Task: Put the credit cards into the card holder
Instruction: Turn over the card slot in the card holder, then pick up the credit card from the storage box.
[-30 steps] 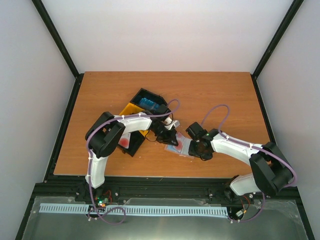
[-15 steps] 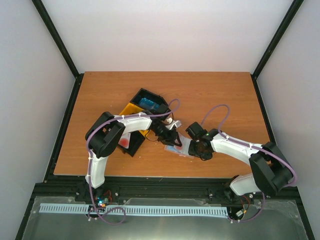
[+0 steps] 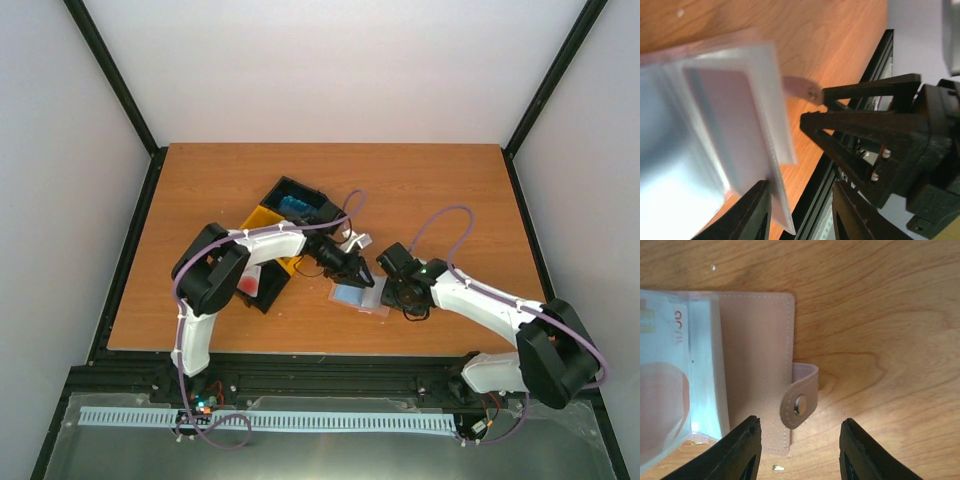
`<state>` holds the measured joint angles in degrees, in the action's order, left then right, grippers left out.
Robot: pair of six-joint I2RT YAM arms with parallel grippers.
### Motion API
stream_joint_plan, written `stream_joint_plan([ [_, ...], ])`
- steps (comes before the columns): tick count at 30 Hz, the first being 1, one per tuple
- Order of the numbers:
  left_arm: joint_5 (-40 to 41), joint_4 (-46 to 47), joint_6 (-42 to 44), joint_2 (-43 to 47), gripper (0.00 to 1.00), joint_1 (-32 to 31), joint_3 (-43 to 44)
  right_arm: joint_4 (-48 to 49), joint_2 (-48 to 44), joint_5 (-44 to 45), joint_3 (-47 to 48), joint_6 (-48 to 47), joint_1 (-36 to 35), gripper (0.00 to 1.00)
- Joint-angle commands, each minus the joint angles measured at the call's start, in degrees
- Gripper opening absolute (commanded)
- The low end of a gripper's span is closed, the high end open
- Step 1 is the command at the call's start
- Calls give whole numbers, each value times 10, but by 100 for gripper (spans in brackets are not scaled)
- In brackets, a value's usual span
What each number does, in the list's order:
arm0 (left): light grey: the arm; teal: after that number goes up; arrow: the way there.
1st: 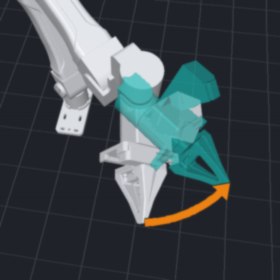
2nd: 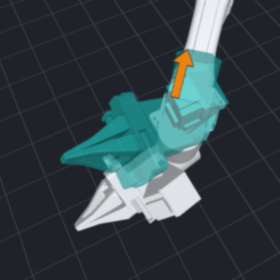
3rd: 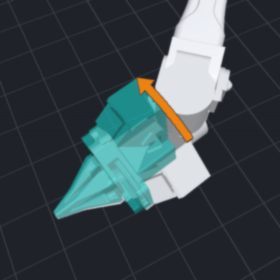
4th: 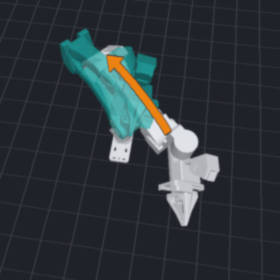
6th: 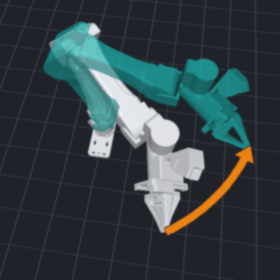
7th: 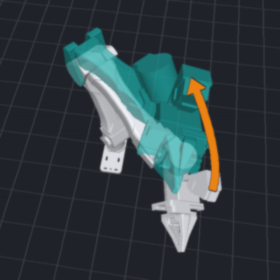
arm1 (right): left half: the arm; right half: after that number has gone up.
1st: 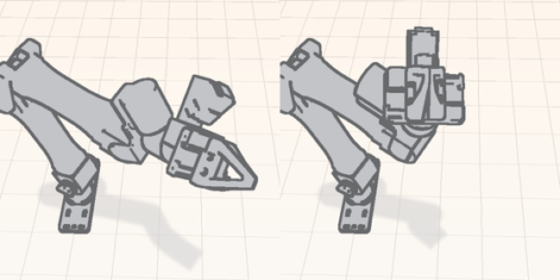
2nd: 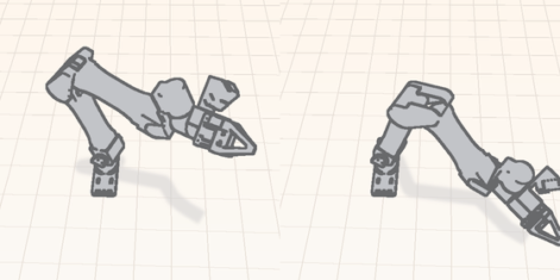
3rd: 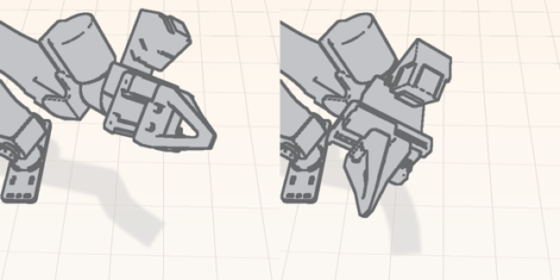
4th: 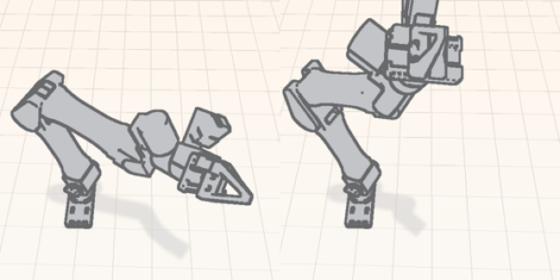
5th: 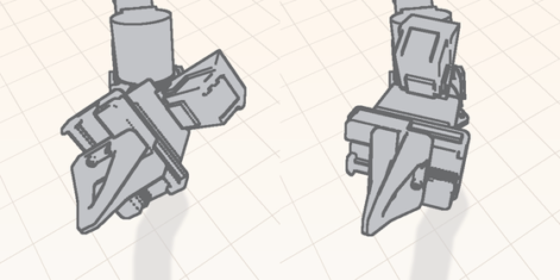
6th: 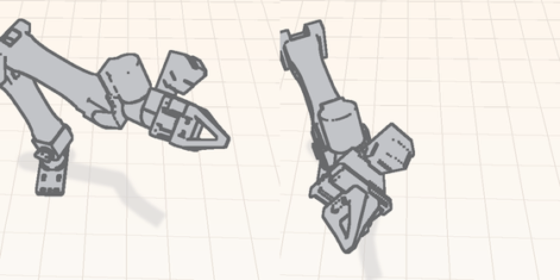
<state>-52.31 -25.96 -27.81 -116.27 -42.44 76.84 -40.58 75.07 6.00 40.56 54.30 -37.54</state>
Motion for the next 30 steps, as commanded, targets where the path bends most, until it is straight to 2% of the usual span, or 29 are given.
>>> stream_joint_plan([
  [1, -24, 19, 9, -23, 36, -18, 44, -35, -28, 59, 0, 40, 1, 44],
  [10, -9, 18, 9, -70, 36, -35, 64, -107, -113, 158, 17, 99, 1, 46],
  [16, 49, -3, 43, -34, 37, -35, 80, -77, -121, 136, 38, 50, 1, 48],
  [18, 94, -25, 53, -15, 41, -35, 92, -55, -115, 119, 48, 28, 2, 49],
  [20, 158, -62, 62, 2, 53, -35, 105, -37, -110, 109, 58, 14, 2, 49],
  [24, 271, -110, 65, 53, 66, -17, 112, -2, -94, 98, 75, -18, 3, 50],
  [30, 358, -149, 52, 115, 81, 54, 94, 67, -70, 49, 85, -71, 12, 53],
])
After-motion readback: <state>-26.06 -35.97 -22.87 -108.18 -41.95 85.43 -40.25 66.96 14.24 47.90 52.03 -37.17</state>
